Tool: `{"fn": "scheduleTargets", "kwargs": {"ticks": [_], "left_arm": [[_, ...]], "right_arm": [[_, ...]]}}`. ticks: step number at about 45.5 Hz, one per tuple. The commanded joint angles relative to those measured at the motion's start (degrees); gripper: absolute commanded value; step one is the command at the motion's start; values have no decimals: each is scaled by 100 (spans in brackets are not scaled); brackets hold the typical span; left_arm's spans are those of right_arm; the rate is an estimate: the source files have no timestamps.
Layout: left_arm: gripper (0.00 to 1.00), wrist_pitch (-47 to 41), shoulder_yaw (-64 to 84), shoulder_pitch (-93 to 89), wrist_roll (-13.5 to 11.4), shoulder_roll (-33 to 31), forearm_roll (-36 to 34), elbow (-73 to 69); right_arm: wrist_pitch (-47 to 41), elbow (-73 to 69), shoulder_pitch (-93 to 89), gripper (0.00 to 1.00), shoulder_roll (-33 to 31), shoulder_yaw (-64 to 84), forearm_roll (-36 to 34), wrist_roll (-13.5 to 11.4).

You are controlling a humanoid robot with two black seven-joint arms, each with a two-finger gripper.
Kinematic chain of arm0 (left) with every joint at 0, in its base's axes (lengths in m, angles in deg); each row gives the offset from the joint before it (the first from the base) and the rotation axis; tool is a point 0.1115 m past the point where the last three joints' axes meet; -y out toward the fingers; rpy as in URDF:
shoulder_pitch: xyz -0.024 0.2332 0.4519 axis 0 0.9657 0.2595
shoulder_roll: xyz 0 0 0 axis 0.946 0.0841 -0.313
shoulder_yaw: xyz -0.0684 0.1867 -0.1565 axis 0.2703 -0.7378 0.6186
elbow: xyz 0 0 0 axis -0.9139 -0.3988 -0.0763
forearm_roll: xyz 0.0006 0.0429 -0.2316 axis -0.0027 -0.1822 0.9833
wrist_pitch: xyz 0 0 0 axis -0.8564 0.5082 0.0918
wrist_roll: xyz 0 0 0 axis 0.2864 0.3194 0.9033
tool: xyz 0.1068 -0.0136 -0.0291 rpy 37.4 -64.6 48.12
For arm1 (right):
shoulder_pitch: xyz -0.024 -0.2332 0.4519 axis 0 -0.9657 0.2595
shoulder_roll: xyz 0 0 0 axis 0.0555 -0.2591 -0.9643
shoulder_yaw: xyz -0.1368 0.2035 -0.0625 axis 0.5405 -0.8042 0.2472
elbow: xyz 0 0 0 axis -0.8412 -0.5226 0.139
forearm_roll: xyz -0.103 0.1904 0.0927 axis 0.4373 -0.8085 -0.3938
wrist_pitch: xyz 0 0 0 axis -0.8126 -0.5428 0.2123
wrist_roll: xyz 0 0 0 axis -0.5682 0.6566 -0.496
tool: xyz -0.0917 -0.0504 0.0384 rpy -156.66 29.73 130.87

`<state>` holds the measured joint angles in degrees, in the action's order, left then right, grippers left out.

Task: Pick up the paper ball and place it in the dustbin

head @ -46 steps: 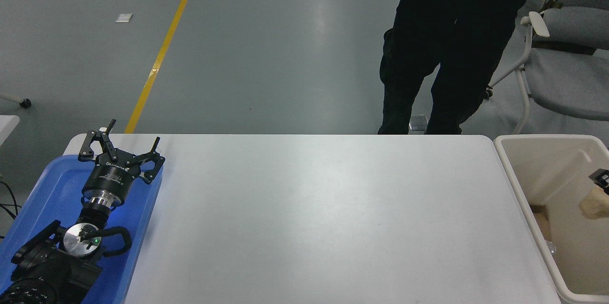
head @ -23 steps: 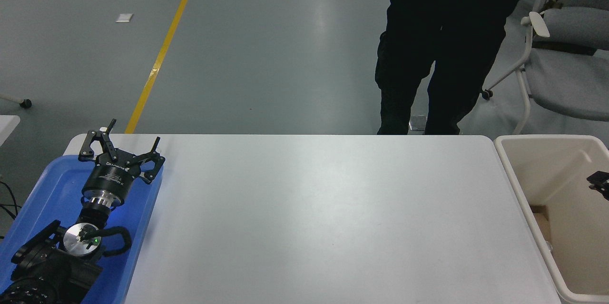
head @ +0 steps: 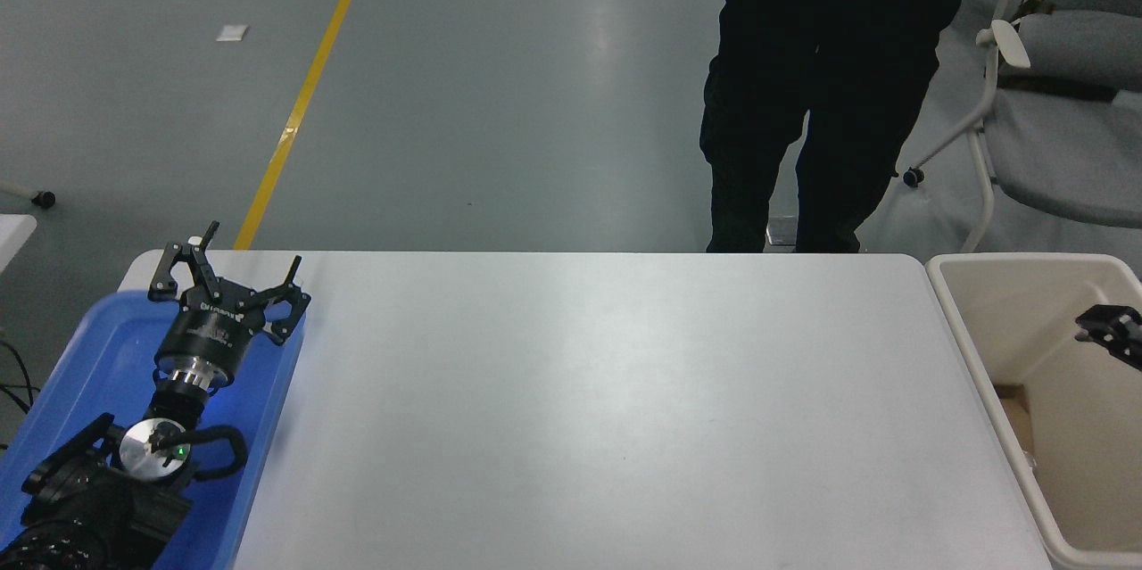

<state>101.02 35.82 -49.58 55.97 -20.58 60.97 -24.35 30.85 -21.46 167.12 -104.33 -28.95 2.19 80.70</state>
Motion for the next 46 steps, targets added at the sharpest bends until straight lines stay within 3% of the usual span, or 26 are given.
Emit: {"fn": "scheduleTargets", "kwargs": {"ticks": [1,11,20,33,46], "left_arm": [[99,0,-1,0,2,0,5,0],[99,0,-1,9,-6,0,5,0],[99,0,8,17,-15,0,5,0],[99,0,8,17,-15,0,5,0],[99,0,8,17,-15,0,5,0]], "right_arm": [[-468,-473,969,100,359,886,0,2],[-2058,-490,1839,100,807,1124,0,2],[-4011,-490,2945,100,1712,1115,27,2],[-4011,-763,4546,100,2644,755,0,2],[-4011,-789,4872,100,3646,755,9,2]]}}
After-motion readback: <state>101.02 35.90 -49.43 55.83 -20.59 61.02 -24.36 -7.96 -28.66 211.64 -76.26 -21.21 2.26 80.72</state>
